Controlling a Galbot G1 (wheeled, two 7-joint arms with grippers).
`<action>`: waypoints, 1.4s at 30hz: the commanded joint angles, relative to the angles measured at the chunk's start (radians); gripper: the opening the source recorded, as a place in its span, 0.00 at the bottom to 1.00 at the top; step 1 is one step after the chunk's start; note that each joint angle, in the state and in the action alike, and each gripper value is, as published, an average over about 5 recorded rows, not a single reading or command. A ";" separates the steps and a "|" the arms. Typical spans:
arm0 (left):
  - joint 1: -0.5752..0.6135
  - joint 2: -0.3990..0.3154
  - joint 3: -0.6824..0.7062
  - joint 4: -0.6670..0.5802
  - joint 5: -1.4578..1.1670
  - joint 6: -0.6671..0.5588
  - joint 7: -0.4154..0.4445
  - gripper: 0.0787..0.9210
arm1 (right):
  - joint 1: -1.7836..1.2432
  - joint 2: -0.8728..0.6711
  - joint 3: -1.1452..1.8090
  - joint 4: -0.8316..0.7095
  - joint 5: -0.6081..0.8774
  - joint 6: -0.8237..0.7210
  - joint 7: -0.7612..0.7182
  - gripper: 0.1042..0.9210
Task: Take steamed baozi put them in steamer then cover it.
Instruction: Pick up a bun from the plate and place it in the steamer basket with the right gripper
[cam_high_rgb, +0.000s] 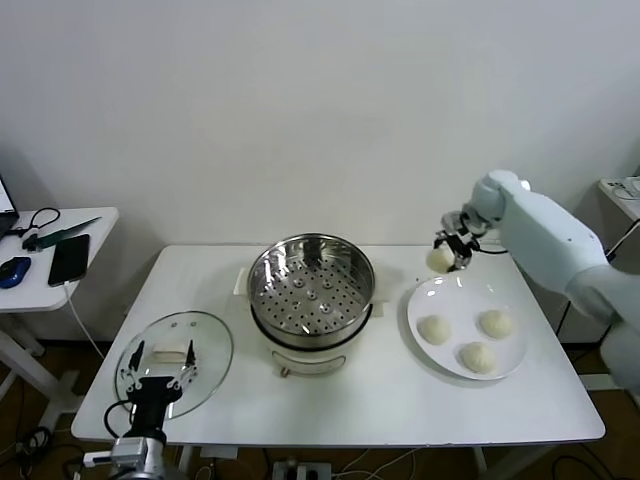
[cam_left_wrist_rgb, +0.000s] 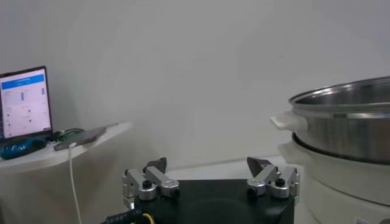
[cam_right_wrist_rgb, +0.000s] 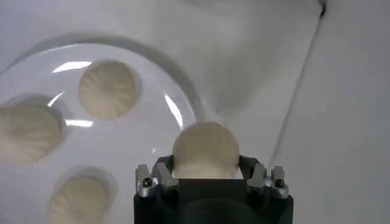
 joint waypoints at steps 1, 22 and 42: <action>0.009 -0.002 0.003 -0.005 0.001 0.000 0.001 0.88 | 0.279 0.061 -0.235 0.248 0.139 0.082 -0.022 0.72; 0.040 0.011 0.000 -0.015 -0.007 -0.007 0.001 0.88 | 0.048 0.379 -0.187 0.241 -0.376 0.341 0.047 0.73; 0.041 0.015 -0.002 0.007 -0.008 -0.012 0.001 0.88 | -0.088 0.446 -0.131 0.065 -0.501 0.375 0.084 0.74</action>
